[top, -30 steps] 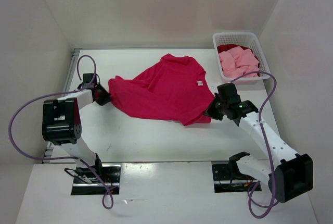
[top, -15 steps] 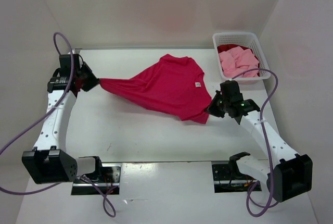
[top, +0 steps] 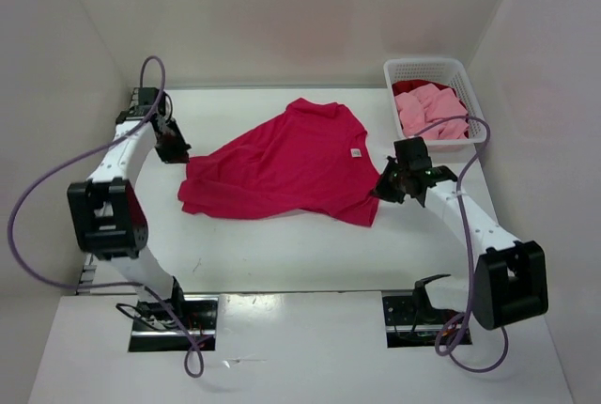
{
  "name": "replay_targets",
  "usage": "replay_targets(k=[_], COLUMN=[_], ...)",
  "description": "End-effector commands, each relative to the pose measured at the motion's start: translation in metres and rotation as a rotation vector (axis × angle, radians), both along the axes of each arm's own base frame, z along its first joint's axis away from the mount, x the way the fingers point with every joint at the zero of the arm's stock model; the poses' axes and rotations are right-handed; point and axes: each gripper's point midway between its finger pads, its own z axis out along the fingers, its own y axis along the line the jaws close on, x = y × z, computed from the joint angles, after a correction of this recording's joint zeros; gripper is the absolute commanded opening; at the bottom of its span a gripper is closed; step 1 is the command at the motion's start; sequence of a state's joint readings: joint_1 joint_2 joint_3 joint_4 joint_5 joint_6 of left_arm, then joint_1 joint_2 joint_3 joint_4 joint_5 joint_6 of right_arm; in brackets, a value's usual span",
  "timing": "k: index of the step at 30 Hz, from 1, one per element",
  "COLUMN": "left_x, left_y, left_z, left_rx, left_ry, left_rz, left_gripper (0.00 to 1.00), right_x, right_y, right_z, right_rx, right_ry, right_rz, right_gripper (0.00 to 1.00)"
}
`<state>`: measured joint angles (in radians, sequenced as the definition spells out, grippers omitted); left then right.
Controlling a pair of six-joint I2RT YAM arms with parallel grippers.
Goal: Fold and stack the t-shirts
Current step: Flatten out the tshirt
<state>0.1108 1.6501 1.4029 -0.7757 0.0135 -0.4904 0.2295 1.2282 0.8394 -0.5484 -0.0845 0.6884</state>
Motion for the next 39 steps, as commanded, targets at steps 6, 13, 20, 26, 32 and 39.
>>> replay_targets(k=[6, 13, 20, 26, 32, 39], left_x=[0.071, -0.03, -0.087, -0.098, -0.087, -0.079], left_y=[-0.012, -0.01, -0.027, -0.035, -0.032, -0.029], left_z=[-0.009, -0.035, -0.046, -0.08, -0.095, -0.116], left_rx=[-0.072, -0.067, -0.177, -0.252, -0.265, -0.252], left_ry=[-0.101, -0.093, -0.07, -0.021, -0.01, 0.012], left_rz=[-0.096, 0.021, 0.139, 0.236, 0.264, 0.262], left_gripper=[0.38, 0.43, 0.41, 0.37, 0.32, 0.26], right_x=[0.038, 0.044, 0.047, 0.044, 0.045, 0.044], right_y=[-0.016, -0.013, -0.027, -0.026, -0.023, -0.022], right_z=[0.015, 0.019, 0.016, 0.016, 0.022, 0.023], right_rx=[-0.041, -0.033, 0.004, 0.011, 0.028, 0.036], right_ry=[-0.088, -0.085, -0.059, -0.06, -0.078, -0.087], right_rz=[-0.043, -0.036, -0.034, -0.029, -0.018, -0.012], right_gripper=[0.03, 0.03, 0.03, 0.03, 0.03, 0.03])
